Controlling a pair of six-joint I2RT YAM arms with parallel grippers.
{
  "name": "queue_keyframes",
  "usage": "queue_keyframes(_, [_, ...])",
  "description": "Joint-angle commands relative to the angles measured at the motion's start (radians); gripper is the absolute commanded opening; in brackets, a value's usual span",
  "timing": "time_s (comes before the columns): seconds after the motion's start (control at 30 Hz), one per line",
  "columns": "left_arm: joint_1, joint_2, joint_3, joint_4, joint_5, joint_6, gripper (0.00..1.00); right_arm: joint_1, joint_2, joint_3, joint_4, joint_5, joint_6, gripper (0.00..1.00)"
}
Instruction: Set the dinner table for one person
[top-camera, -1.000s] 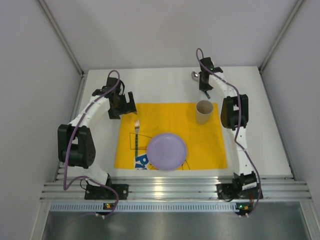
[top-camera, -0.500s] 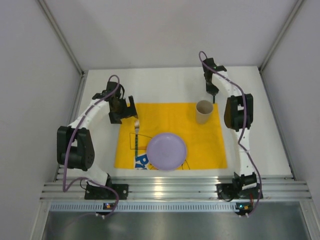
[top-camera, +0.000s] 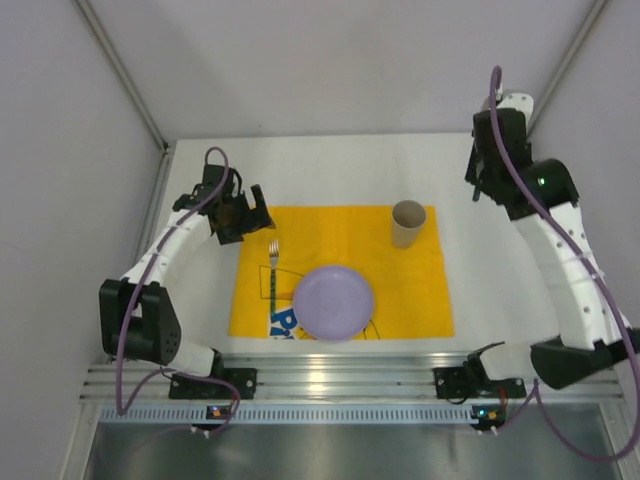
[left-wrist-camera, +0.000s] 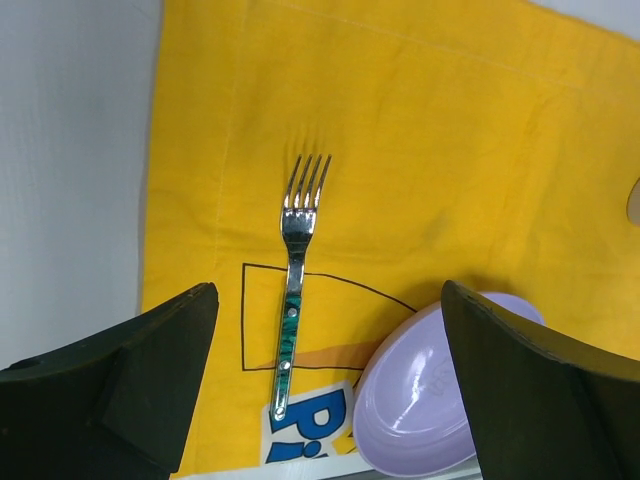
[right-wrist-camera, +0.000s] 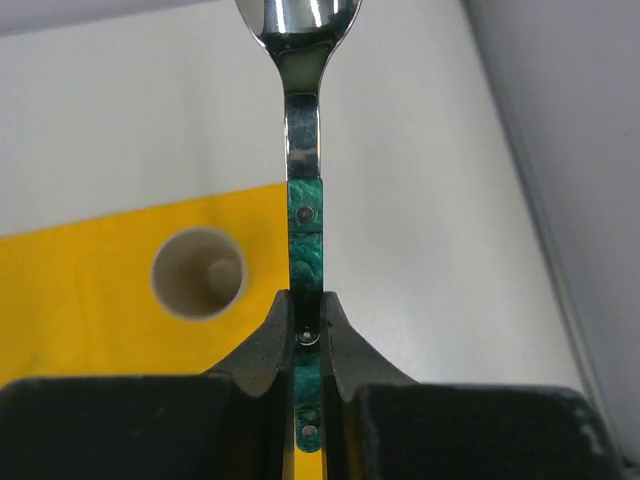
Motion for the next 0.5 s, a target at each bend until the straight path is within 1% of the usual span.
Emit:
queue_keyframes(0.0, [-0.002, -0.141, -0.027, -0.009, -0.053, -0.003, 0.98, 0.14, -0.179, -0.304, 0.022, -0.211, 0.127, 0.0])
queue_keyframes(0.03, [-0.002, -0.163, -0.035, -0.025, -0.096, -0.003, 0.98, 0.17, -0.309, -0.467, 0.062, -0.265, 0.139, 0.0])
queue_keyframes(0.07, [-0.002, -0.182, -0.041, -0.054, -0.116, -0.004, 0.99, 0.238, -0.369, -0.534, 0.09, -0.328, 0.188, 0.0])
queue_keyframes(0.1, [-0.002, -0.211, -0.042, -0.114, -0.128, -0.01, 0.99, 0.269, -0.423, -0.585, 0.087, -0.337, 0.228, 0.0])
queue_keyframes(0.13, [-0.002, -0.229, -0.045, -0.142, -0.171, -0.02, 0.99, 0.297, -0.519, -0.66, 0.072, -0.344, 0.272, 0.0])
queue_keyframes(0.17, [-0.002, -0.254, -0.056, -0.151, -0.188, -0.026, 0.98, 0.341, -0.569, -0.698, 0.058, -0.354, 0.349, 0.0])
queue_keyframes(0.2, [-0.002, -0.313, -0.088, -0.15, -0.19, -0.033, 0.98, 0.357, -0.615, -0.737, 0.042, -0.362, 0.377, 0.0])
queue_keyframes(0.23, [-0.002, -0.344, -0.105, -0.15, -0.194, -0.038, 0.98, 0.366, -0.704, -0.815, 0.037, -0.373, 0.398, 0.0])
queue_keyframes(0.3, [-0.002, -0.422, -0.13, -0.162, -0.207, -0.069, 0.99, 0.375, -0.778, -0.884, 0.044, -0.422, 0.425, 0.0])
queue_keyframes(0.33, [-0.002, -0.442, -0.13, -0.185, -0.204, -0.078, 0.99, 0.375, -0.828, -0.945, 0.058, -0.445, 0.426, 0.0])
queue_keyframes(0.37, [-0.002, -0.478, -0.131, -0.199, -0.191, -0.095, 0.99, 0.375, -0.844, -0.97, 0.086, -0.495, 0.429, 0.0])
queue_keyframes(0.47, [-0.003, -0.534, -0.127, -0.251, -0.184, -0.11, 0.98, 0.374, -0.864, -1.055, 0.147, -0.567, 0.451, 0.0])
